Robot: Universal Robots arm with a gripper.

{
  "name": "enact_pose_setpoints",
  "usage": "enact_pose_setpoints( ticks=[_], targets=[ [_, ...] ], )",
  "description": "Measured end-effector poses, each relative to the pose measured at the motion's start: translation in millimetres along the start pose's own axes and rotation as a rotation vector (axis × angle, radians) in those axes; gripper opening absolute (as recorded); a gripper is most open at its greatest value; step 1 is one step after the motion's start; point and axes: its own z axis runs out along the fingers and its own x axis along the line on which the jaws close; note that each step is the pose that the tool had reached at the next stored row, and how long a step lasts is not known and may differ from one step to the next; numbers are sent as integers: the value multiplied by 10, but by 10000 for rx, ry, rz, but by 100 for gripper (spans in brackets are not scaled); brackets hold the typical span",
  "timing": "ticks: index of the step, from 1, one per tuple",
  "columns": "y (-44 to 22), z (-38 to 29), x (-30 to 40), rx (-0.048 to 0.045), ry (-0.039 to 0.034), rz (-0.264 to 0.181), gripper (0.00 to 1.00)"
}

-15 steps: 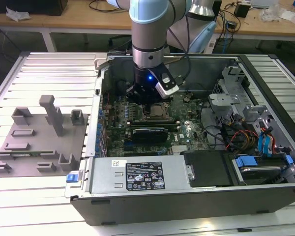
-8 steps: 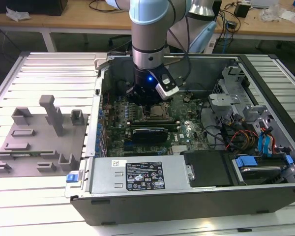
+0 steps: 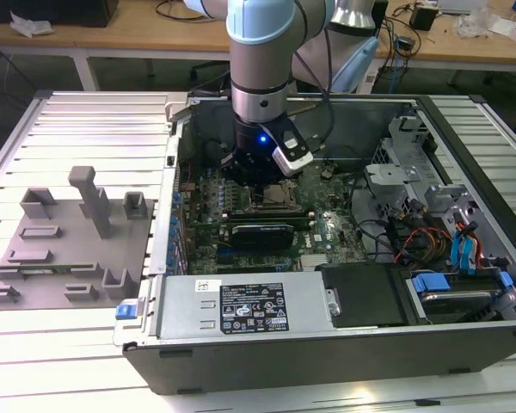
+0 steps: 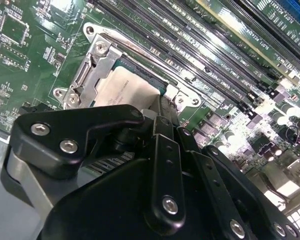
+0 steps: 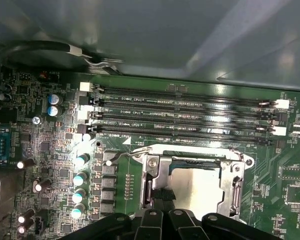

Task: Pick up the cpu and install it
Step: 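Close the cpu cover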

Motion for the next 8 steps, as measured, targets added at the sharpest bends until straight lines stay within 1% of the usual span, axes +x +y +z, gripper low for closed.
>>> enact_pose_setpoints(
  ticks=[1,4,8],
  targets=[
    [-2,-19,0,10,6,-1,11],
    [-3,-47,-1,10,9,-1,11],
    [-4,-46,-1,11,2,-2,11]
  ],
)
